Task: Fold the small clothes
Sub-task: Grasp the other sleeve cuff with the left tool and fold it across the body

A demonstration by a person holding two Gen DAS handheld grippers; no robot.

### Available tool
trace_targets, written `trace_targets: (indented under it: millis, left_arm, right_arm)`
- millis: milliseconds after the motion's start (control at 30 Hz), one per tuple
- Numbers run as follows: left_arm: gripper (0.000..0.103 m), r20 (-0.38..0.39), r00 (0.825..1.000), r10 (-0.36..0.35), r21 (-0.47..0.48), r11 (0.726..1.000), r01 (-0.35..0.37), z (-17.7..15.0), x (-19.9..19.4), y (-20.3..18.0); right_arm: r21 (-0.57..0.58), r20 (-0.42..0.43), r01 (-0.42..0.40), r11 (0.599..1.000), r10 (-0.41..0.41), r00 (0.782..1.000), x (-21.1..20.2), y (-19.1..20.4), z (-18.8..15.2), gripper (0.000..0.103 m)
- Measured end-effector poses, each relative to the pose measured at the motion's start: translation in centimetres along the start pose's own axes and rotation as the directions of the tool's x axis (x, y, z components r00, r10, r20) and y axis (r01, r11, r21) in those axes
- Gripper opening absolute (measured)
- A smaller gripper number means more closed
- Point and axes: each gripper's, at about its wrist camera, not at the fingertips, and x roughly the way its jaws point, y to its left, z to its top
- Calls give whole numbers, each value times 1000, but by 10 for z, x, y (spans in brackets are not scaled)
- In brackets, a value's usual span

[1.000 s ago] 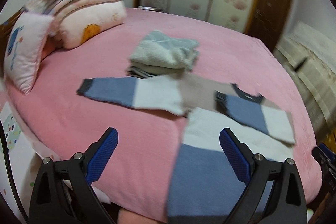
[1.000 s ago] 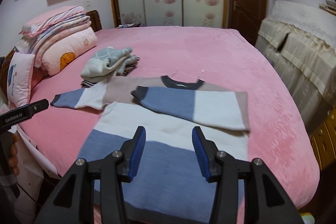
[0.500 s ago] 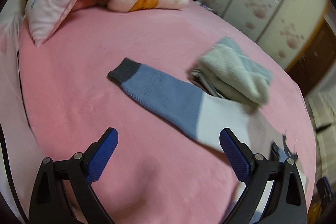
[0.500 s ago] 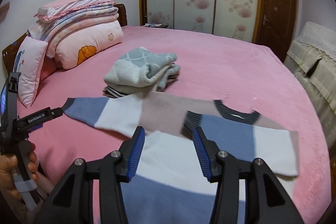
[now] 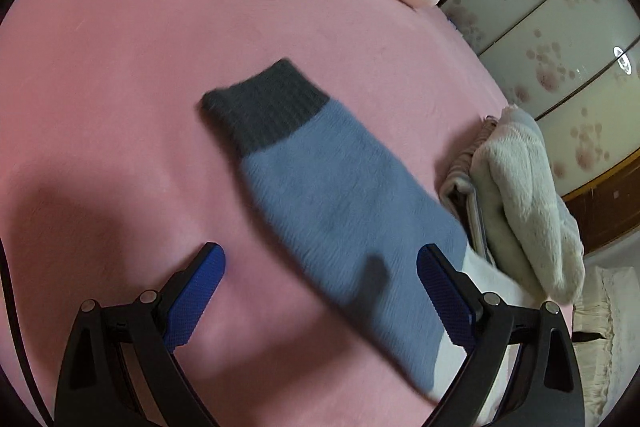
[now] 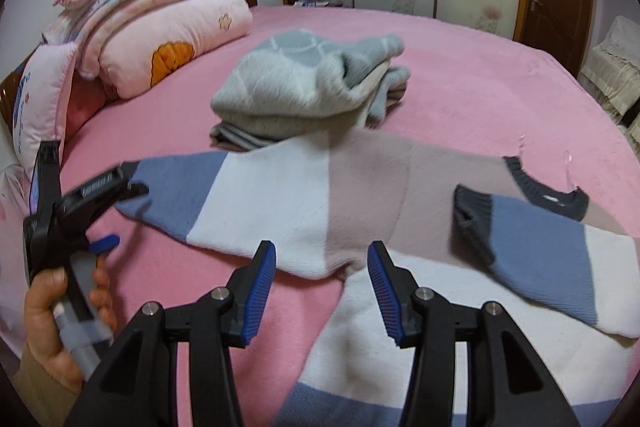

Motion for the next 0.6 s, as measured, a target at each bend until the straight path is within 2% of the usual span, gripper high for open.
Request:
trace_targets:
  millis: [33,67,100,133,200,233,300,467,600]
  left_arm:
    - [92,10,1000,1,6,1000,-1,1,4,-3]
    - [82,12,1000,9,14,1000,-9,3,8,-6]
    - [64,15,1000,25,21,999,-25,4,10,-9]
    - [52,18,999,37,24,999,-37,4,12,-11]
    - [15,15,999,46,17,999,-46,4,17,-12]
    - [9,13,1000,28,6,1000,-28,4,18,-12]
    - [7,20,1000,6,-19,1000,-6,3,19,-11]
    - [6,102,995,11,37,999,-15,1,-8,-32]
    - [5,166,984,-66,103,994,49,-5,-45,-71]
  right_arm:
    - [-2,-6,1,1000,-1,1000,4,0,-1,48]
    - [-3,-11,2,1000,-2,1000,7,0,-1,48]
    - [0,-15,2,1000,-2,1000,10,0,-1,48]
    - [2,-17,4,1000,-4,1000,13,0,-1,48]
    - [9,-21,9,1000,-8,1000,18,-2,1,48]
    - [15,-24,6,1000,-5,1000,20,-3,2,48]
    - [26,-25,-1,1000,2,1000,21,-4,3,48]
    - [38,-9,-8,999,9,1000,11,-10,3,48]
    - [78,4,-11,997,11,1000,-4,-28,0,48]
